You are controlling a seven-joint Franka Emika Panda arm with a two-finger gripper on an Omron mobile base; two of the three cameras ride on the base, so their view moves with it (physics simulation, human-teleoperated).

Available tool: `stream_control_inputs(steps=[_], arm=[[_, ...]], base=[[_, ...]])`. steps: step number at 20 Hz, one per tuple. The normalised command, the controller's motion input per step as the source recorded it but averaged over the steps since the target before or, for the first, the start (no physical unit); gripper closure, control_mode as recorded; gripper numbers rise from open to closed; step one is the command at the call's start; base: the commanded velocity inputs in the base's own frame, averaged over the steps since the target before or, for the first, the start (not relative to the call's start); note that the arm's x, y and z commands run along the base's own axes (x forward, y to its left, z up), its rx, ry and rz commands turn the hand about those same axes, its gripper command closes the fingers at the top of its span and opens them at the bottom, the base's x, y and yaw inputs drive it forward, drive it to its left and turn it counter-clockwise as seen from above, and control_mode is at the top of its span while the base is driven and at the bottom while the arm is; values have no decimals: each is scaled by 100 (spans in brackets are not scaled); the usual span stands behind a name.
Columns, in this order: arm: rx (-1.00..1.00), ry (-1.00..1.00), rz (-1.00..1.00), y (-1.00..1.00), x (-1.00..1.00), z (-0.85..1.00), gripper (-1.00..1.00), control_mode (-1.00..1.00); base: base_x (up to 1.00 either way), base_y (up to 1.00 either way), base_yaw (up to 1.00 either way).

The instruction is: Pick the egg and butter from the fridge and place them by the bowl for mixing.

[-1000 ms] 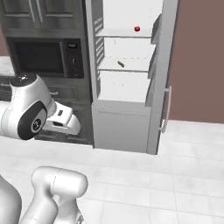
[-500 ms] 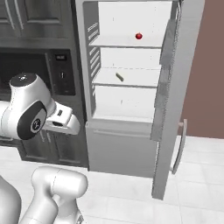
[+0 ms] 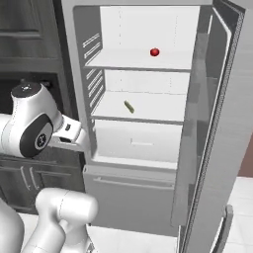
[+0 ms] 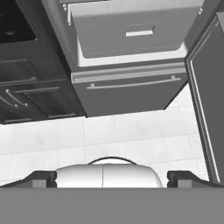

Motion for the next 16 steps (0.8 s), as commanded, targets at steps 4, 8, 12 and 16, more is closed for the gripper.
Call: stream_control_inputs(steps=[4, 8, 12, 16], arm=[[0, 0, 0, 0, 0, 0, -100, 100], [0, 0, 0, 0, 0, 0, -100, 100], [0, 0, 0, 0, 0, 0, -100, 100], [0, 0, 0, 0, 0, 0, -100, 100]], base=[[75, -8, 3], [44, -23, 11], [45, -28, 11], [46, -30, 8]])
